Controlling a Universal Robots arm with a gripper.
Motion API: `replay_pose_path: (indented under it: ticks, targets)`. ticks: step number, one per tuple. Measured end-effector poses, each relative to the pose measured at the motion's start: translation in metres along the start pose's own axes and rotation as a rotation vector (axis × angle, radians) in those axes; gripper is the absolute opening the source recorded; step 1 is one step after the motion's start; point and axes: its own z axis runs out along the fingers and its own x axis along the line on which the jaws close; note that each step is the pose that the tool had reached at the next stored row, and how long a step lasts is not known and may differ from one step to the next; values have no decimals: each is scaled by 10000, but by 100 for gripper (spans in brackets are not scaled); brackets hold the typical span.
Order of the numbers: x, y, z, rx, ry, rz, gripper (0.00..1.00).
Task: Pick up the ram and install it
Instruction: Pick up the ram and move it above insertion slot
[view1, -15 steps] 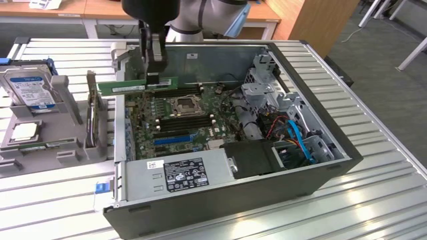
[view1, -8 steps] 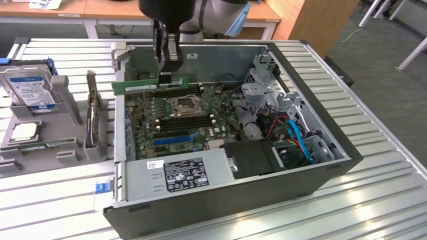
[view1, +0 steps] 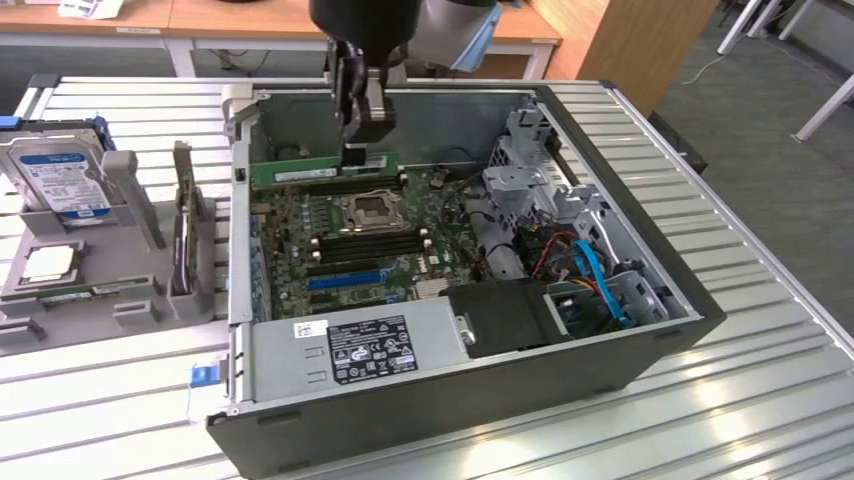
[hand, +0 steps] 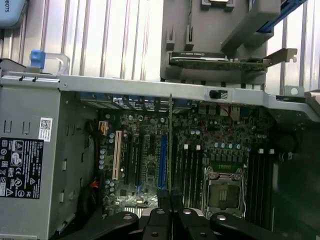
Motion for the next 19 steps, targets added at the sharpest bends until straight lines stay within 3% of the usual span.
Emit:
replay_pose_path:
  ticks: [19]
  targets:
    - [22, -448, -20, 0, 0, 0, 12]
